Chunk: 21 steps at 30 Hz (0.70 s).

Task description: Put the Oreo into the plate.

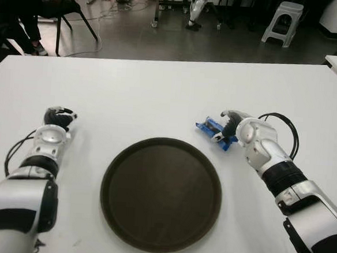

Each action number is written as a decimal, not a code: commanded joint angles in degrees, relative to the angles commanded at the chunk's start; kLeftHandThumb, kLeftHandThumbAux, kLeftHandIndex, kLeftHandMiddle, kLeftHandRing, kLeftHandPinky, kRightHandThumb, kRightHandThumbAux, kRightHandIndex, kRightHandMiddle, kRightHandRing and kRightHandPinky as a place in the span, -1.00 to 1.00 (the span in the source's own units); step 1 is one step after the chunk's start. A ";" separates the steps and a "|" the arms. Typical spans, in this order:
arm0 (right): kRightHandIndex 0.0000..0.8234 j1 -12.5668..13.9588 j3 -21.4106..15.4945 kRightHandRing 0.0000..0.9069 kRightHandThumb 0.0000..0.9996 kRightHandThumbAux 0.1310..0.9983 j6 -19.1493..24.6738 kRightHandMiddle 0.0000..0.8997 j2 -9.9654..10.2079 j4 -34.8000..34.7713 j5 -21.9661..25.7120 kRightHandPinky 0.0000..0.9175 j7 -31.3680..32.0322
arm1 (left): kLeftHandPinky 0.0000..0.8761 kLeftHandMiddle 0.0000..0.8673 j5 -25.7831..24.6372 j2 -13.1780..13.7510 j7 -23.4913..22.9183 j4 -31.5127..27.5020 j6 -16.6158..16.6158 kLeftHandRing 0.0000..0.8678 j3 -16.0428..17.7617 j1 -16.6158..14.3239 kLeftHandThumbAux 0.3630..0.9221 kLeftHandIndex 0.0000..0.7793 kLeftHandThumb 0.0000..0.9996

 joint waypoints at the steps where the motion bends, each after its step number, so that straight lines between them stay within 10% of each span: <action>1: -1.00 0.01 0.21 -1.00 -1.00 0.32 0.37 -1.00 0.12 -0.43 -0.13 -1.00 0.41 | -0.61 -0.61 -0.03 0.01 -0.06 0.00 -0.03 -0.56 0.02 0.01 0.29 0.02 0.35; 21: -1.00 -1.24 1.46 -1.00 -1.00 0.38 -0.39 -1.00 2.16 3.21 0.26 -1.00 0.38 | -0.66 -0.60 -0.36 -0.07 -0.18 -0.11 -0.43 -0.58 0.30 0.09 0.29 0.02 0.35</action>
